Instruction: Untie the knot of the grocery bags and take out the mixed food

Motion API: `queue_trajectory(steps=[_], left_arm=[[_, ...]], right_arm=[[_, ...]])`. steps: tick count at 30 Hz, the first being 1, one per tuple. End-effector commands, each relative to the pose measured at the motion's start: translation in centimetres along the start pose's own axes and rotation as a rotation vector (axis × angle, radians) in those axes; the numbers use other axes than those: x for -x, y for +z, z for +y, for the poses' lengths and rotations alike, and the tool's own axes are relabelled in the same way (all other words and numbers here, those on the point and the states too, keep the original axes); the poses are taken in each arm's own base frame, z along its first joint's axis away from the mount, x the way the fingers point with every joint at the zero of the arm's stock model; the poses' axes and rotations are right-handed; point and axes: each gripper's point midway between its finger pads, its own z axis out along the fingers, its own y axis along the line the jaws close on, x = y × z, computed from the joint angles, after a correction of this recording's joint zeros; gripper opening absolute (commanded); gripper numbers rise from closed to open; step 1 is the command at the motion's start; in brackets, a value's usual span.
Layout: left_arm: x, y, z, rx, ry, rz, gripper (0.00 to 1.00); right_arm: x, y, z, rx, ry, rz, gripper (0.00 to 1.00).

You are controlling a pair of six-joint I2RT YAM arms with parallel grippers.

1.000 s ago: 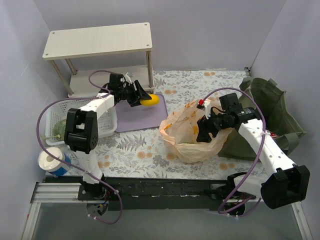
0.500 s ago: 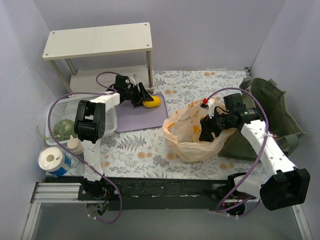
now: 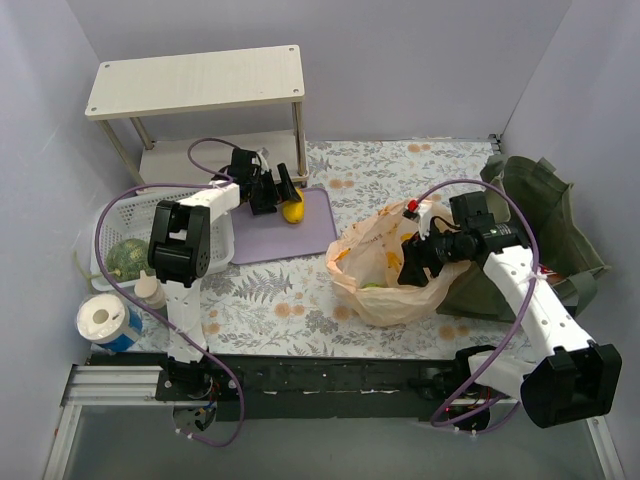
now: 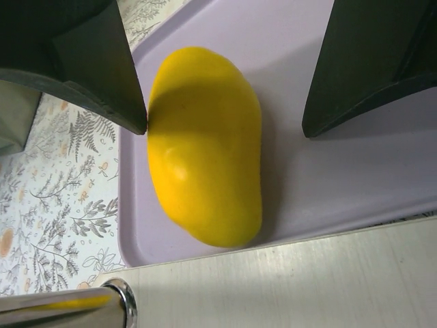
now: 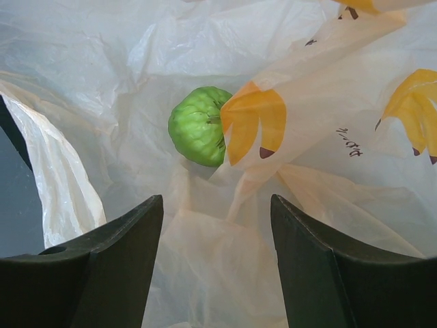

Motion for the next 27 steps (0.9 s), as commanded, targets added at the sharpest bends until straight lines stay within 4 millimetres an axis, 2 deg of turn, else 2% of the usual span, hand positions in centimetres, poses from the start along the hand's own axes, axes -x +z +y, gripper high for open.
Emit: queue_trajectory(steps=[1,9,13,14,16,17,18,21,24,25,26,27], left_arm=[[2.8,-3.5,-1.5,0.027,0.083,-0.081,0.98],[2.5,-7.6,-4.1,-0.022,0.18,-0.094,0.98],[2.1,-10.3,-6.6,-0.077,0.235,-0.097,0.98],[1.8,-11.8,-7.7,-0.104,0.25,-0.108,0.98],[0.0,-13.8,-10.5,-0.23,0.259,-0.055,0.98],[-0.7,-15.7,-12.5,-0.323,0.278,-0.034,0.98],[-2.6,-17.6,-15.0,-0.471,0.296,0.047,0.98],[-4.8,-22.1,-19.8,-0.679,0.44,0.079,0.98],[-7.5,-24.0,-24.1,-0.766,0.599,0.09,0.98],[-7.8,-23.4,-24.9,-0.731,0.64,0.078,0.98],[-10.2,-23.1,-26.8,-0.755,0.753,0.096,0.98],[-11.0,-23.2,-27.8,-0.752,0.791,0.11,0.98]], right_arm=[[0.4,-0.4,0.6,0.009,-0.006,-0.05,0.71],[1.1,-0.9,1.0,0.009,-0.021,-0.088,0.71],[2.1,-1.9,1.4,-0.004,-0.052,-0.124,0.71],[2.4,-2.2,1.5,-0.01,-0.059,-0.13,0.71],[3.6,-3.3,1.9,-0.028,-0.101,-0.168,0.72],[4.1,-3.8,2.0,-0.038,-0.115,-0.181,0.77],[4.4,-4.3,1.7,-0.069,-0.124,-0.189,0.79],[5.9,-6.0,1.3,-0.141,-0.207,-0.225,0.8],[6.5,-6.7,0.6,-0.214,-0.273,-0.267,0.81],[6.5,-6.8,0.5,-0.226,-0.283,-0.277,0.81],[6.0,-6.4,0.3,-0.226,-0.279,-0.267,0.81],[6.0,-6.2,0.1,-0.226,-0.277,-0.269,0.81]])
